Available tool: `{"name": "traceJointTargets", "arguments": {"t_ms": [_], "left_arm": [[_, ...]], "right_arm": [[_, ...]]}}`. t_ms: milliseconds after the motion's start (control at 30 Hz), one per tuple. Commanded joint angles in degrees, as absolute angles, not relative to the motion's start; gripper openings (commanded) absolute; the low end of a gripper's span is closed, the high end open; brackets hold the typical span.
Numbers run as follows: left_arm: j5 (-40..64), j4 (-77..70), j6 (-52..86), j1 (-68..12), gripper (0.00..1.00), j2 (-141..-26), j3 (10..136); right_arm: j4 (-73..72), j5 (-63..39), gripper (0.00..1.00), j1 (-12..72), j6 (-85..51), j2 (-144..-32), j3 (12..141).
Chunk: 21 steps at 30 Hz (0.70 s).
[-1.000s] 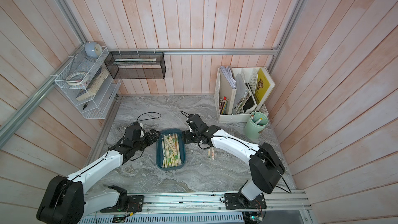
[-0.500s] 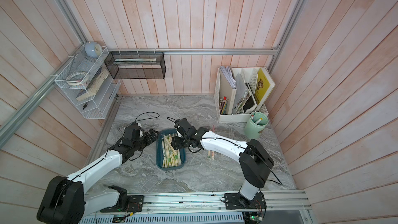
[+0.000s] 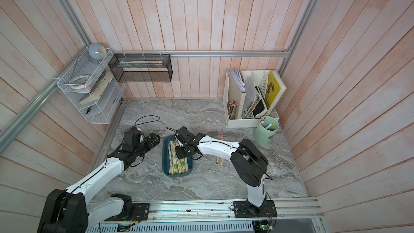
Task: Take the paired disposable chopsticks out of the storage box
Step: Pick up the paired disposable chopsticks from the storage box.
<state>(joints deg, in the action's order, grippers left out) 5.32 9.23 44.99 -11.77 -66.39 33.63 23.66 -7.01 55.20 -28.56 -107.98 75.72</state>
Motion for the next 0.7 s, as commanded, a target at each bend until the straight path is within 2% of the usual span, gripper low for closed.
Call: {"name": "traceJointTargets", "arguments": {"t_ms": [0,667], "left_arm": [[4.9,9.5,43.9,-11.4,1.0,-65.2,32.6],[6.7,7.2,44.8,-11.4,1.0,-65.0,30.8]], "right_arm": [[25.5,-5.1,0.38,55.5,-26.8,-109.7,77.6],[26.6,-4.2,0.3,55.7,-25.3,-113.4,79.9]]}}
